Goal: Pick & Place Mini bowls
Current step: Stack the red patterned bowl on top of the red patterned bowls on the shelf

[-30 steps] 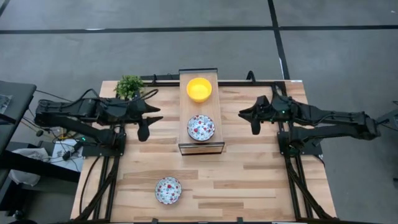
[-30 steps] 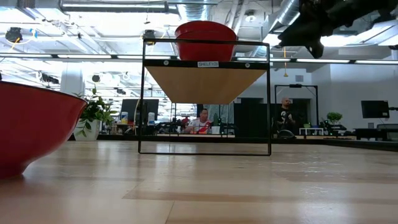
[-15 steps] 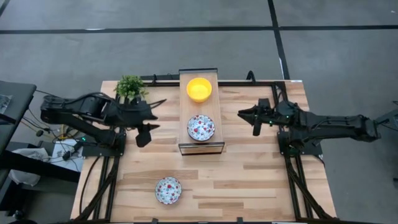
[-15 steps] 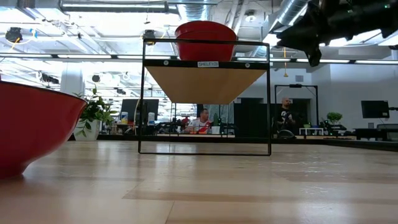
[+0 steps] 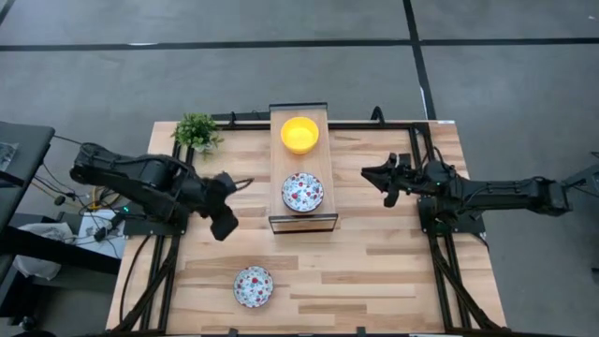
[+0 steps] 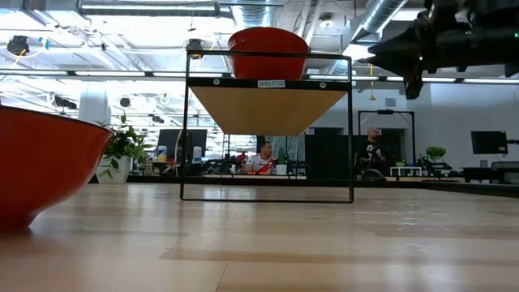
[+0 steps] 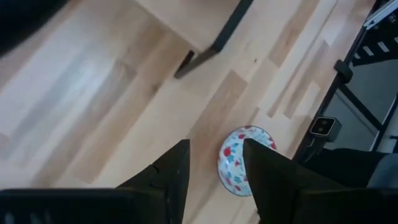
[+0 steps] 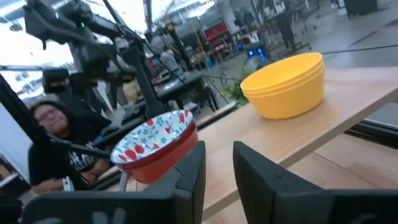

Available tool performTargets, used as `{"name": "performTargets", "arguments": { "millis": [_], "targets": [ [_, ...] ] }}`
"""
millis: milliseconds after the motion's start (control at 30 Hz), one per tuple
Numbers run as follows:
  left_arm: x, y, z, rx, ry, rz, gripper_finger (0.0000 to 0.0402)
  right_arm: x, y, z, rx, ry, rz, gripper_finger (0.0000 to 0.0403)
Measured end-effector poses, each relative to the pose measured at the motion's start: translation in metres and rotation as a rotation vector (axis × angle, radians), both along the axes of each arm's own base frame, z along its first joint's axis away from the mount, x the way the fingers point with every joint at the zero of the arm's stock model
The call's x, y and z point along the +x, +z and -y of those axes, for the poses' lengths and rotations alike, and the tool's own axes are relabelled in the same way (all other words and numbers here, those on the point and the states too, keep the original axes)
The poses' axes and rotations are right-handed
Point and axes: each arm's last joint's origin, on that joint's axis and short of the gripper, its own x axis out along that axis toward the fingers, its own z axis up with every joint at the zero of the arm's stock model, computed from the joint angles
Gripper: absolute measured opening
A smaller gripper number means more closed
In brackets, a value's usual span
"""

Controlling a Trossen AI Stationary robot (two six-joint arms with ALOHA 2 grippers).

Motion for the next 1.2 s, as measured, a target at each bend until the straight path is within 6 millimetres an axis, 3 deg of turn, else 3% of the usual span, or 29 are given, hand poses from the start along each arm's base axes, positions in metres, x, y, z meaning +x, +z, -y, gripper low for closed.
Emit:
{"name": "performTargets", "arguments": {
  "millis": [133,300,500,800,1033,1200],
  "targets": [
    [0.001,-0.010,0.014,-0.044,0.047,-0.045,0.0147,-0.003,-0.009,-0.001,0.009,0.002,0.013,0.0070],
    [-0.006,-0.036,0.033,-0.073,0.090,-0.116,0.0147,-0.005,-0.013,-0.001,0.016,0.007,0.012,0.0070],
    [-0.004,-0.070,0.054,-0.100,0.077,-0.077,0.0147,-0.006,-0.027,-0.007,0.051,0.040,-0.014,0.0070],
    [-0.007,-0.110,0.063,-0.203,0.094,-0.129,0.0147,-0.006,-0.033,-0.010,0.052,0.065,-0.037,0.0070],
    [-0.001,-0.125,0.067,-0.279,0.115,-0.059,0.0147,-0.006,-0.033,-0.009,0.050,0.055,-0.037,0.0070],
    [-0.003,-0.136,0.065,-0.319,0.220,-0.080,0.0147,-0.006,-0.033,-0.009,0.050,0.055,-0.037,0.0070]
  ]
}}
